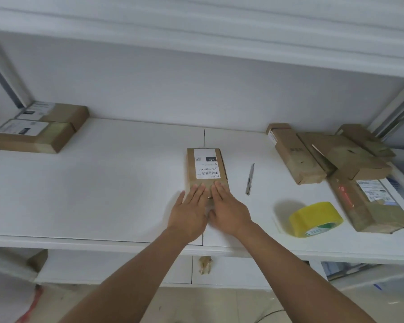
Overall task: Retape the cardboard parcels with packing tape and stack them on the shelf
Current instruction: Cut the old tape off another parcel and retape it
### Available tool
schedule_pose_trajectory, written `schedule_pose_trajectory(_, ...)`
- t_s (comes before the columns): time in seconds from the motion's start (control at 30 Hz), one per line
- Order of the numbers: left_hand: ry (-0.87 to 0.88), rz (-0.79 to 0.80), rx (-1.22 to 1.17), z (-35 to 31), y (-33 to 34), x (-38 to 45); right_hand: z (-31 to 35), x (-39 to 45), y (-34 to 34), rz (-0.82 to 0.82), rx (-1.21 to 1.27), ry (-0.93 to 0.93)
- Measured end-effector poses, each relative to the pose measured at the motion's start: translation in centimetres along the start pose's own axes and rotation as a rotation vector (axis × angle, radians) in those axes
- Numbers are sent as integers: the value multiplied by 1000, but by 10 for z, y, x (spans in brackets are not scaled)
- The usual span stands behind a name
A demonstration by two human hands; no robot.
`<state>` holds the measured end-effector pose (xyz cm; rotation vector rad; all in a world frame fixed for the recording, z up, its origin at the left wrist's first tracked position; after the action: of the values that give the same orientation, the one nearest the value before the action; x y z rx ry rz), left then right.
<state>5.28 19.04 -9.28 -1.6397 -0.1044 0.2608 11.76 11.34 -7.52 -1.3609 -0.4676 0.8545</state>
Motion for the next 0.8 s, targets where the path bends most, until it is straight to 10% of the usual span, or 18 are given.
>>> schedule_pose_trajectory(0.8,-346,-168,-144,-45,2,-78,5,-74,1,149,2,-427)
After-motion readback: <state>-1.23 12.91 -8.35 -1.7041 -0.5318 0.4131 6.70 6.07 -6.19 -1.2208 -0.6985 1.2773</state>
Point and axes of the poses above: each hand's wrist, its own x-axis towards the middle knuckle, its own y-axis out of the palm, z = x × y, the point moved 8 cm from there along x, towards the middle knuckle, and after that the axes turned 2 degrees about z, right-handed, at the moved point
